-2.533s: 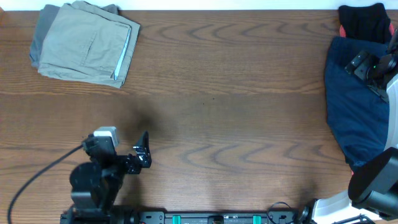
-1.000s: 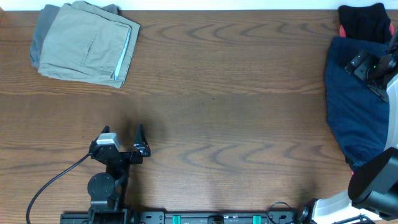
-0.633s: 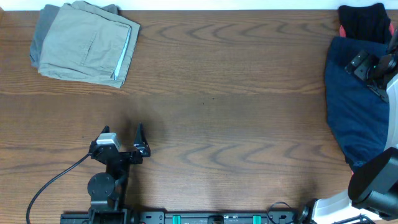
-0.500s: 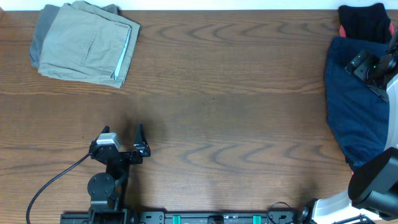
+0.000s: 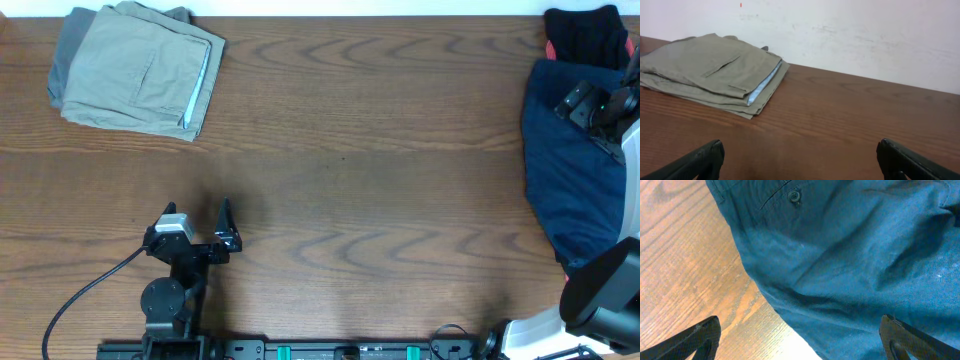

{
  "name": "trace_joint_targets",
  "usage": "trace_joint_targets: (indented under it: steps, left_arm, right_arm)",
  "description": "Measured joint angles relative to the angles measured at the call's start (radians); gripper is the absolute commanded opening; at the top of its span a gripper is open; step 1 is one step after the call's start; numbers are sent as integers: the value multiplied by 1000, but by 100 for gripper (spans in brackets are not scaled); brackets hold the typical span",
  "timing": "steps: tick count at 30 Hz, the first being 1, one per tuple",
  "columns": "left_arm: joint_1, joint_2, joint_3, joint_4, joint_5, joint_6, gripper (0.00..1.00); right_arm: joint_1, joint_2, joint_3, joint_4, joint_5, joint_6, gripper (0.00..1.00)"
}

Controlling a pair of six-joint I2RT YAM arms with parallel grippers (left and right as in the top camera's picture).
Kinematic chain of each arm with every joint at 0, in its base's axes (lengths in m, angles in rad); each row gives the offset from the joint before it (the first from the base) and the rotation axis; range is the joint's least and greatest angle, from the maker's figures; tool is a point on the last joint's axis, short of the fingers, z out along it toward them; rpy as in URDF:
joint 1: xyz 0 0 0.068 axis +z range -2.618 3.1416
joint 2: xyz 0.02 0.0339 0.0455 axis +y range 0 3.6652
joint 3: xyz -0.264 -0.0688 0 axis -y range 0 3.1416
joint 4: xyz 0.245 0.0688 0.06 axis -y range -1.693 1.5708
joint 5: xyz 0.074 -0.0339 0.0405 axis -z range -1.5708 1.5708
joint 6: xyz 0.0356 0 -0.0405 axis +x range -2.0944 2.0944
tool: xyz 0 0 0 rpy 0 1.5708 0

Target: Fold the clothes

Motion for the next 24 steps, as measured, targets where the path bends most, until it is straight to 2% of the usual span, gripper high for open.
trace_joint_targets:
  steps: [4, 10, 24]
  left_arm:
    - [0, 0, 0, 0, 0, 0, 98]
    - [0, 0, 0, 0, -3, 0, 98]
    - [0, 0, 0, 0, -3, 0, 98]
  right_arm:
    - [1, -64, 0, 0, 0, 0, 99]
    - [37, -264, 0, 0, 1, 0, 99]
    - [329, -663, -6, 2, 0, 0, 99]
